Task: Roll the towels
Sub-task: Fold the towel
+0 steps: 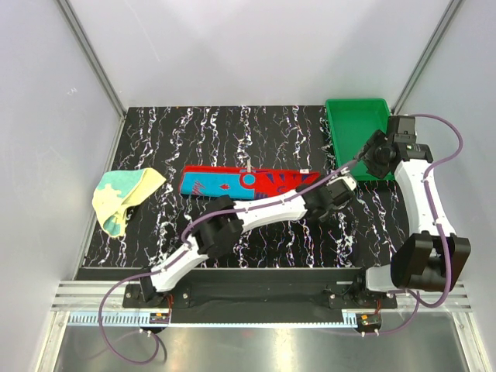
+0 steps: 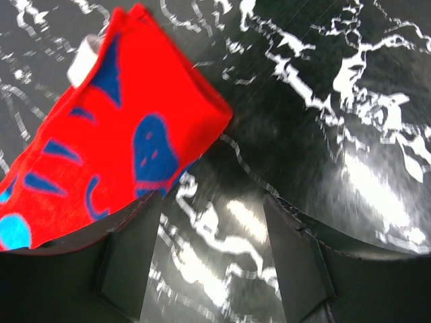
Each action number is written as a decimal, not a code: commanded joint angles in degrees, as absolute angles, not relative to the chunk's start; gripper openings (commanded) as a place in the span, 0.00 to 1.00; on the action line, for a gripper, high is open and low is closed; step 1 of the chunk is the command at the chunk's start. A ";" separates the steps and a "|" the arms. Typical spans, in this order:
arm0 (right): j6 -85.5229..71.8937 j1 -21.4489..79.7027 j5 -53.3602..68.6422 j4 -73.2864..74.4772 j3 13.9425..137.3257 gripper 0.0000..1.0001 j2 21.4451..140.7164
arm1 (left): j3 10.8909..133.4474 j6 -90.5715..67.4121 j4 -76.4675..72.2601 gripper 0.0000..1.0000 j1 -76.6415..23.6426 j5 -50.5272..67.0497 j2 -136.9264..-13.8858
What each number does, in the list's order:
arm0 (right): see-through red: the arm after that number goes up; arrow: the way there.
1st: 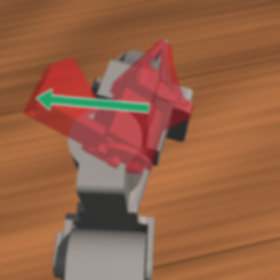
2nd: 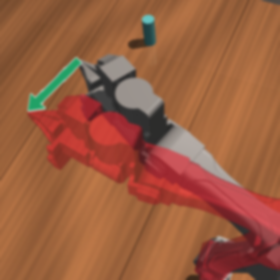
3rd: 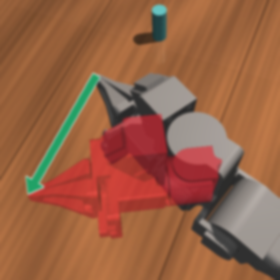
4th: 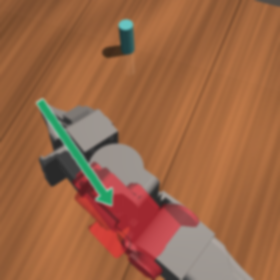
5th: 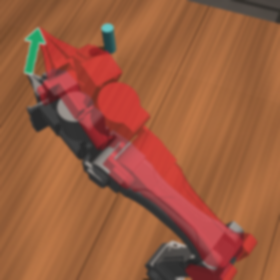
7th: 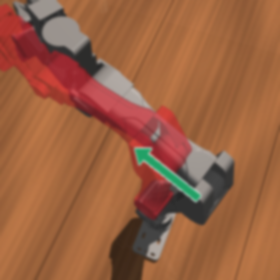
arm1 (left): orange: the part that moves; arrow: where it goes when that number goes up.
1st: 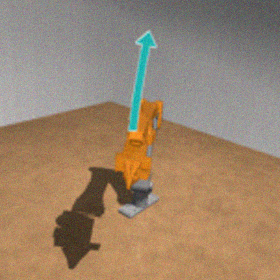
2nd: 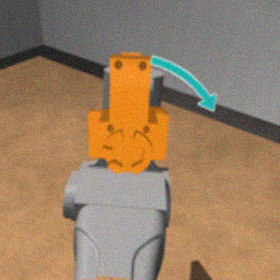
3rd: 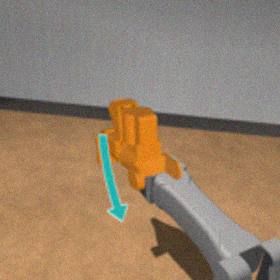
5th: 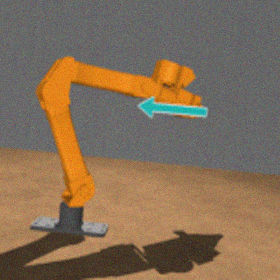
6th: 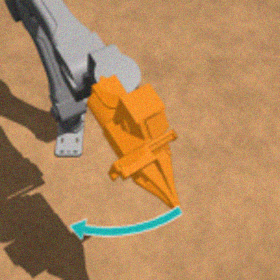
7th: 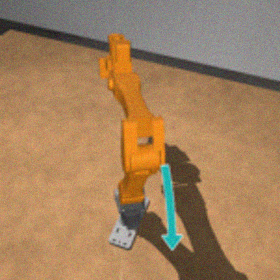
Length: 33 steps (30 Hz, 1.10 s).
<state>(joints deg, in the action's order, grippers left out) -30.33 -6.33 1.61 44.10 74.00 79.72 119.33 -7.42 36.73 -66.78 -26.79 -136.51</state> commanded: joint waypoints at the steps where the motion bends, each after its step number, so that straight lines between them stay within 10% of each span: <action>1: -30.94 -6.15 2.81 44.38 73.74 0.63 76.64 | 125.49 -4.57 36.91 0.68 -66.71 -27.51 -140.09; 25: -30.32 -6.15 4.66 41.75 71.19 0.60 79.10 | 131.40 4.31 32.69 0.79 -65.48 -33.49 -149.32; 33: -30.23 -6.15 5.27 40.96 70.49 0.58 80.77 | 132.10 3.87 31.73 0.50 -65.39 -30.67 -150.73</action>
<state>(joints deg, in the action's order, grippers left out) -30.44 -6.33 4.16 42.63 70.89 80.27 129.91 3.20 32.47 -65.71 -32.73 -148.49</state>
